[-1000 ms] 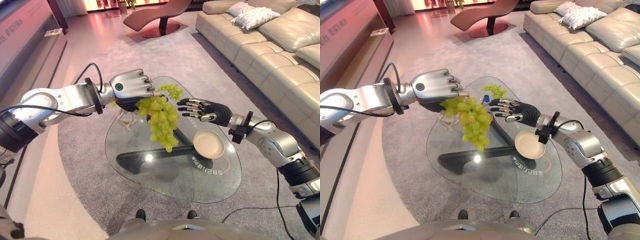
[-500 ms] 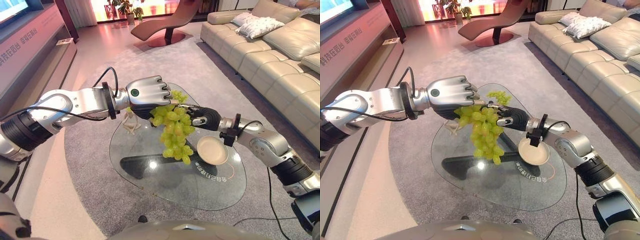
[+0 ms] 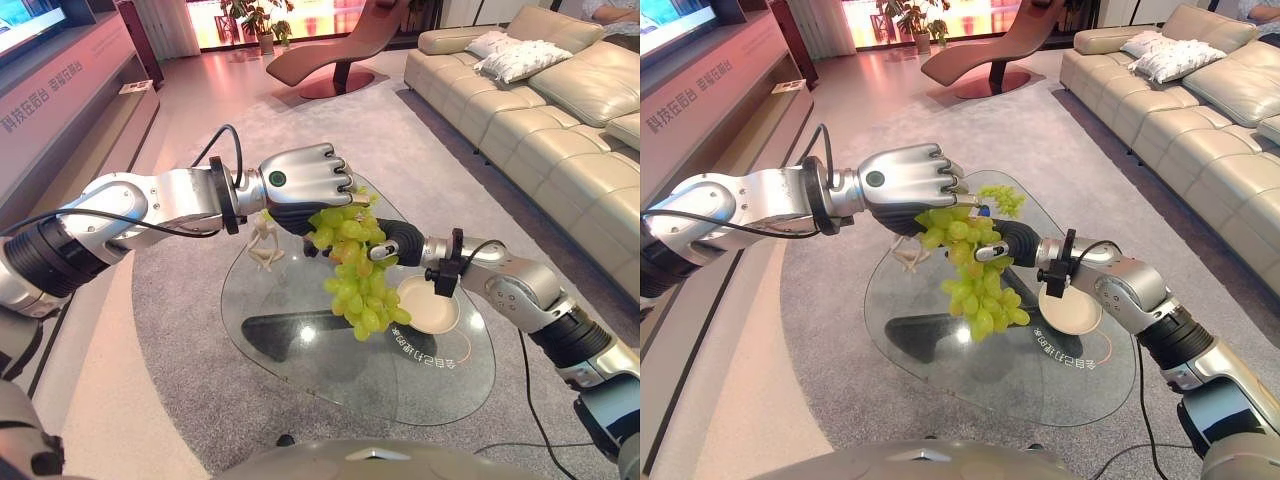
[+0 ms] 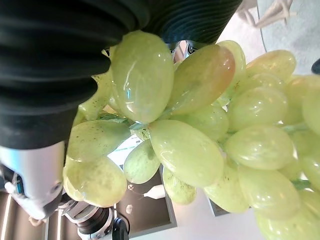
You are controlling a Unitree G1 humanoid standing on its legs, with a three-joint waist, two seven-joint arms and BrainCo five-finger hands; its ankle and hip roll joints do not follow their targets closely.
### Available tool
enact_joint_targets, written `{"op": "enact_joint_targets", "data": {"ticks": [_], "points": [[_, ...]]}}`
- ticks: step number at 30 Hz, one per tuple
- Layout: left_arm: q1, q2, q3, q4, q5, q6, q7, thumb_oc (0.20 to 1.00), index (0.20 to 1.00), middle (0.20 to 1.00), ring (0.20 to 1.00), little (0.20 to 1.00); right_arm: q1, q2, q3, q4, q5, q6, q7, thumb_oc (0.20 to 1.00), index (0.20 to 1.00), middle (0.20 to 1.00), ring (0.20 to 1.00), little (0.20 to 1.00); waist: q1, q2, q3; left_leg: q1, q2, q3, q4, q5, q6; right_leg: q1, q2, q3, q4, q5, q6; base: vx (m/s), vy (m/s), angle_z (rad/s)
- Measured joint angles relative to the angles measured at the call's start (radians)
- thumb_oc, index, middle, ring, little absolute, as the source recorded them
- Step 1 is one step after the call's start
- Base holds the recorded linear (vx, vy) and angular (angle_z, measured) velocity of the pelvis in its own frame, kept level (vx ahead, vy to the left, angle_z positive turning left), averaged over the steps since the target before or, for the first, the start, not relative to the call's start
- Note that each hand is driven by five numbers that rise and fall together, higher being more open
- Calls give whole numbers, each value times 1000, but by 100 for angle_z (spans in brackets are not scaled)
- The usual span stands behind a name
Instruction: Pick up fruits into the plate
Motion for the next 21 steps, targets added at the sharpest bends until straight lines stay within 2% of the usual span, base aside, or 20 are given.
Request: {"op": "enact_joint_targets", "data": {"ticks": [9, 10, 11, 21], "points": [[0, 0, 1, 5, -22, 21, -7, 200, 200, 200, 200, 200, 0, 23, 5, -2, 0, 16, 5, 1000, 1000, 1000, 1000, 1000, -1, 1, -1, 3, 0, 5, 0, 0, 0, 0, 0, 6, 0, 0, 0, 2, 0, 0], [0, 0, 1, 6, -22, 22, -7, 200, 200, 200, 200, 200, 0, 24, 10, -4, 0, 16, 8, 664, 664, 664, 664, 664, -2, 1, -1, 4, 0, 6, 0, 0, 0, -1, 0, 9, 0, 0, 0, 22, 0, -3], [0, 0, 1, 6, -22, 22, -7, 200, 200, 200, 200, 200, 0, 24, 17, -4, 0, 16, 8, 200, 200, 200, 200, 200, -2, 1, -1, 5, 0, 8, 0, 0, 0, -1, 0, 14, 0, 0, 0, 23, -1, -5], [0, 0, 1, 14, -21, 33, -23, 200, 200, 200, 200, 200, 0, 26, 29, -17, 0, 18, 11, 200, 200, 200, 200, 200, -2, 2, -1, 9, 1, 15, 0, 0, 0, -1, 0, 22, 0, 0, 0, 3, 0, -2]]}}
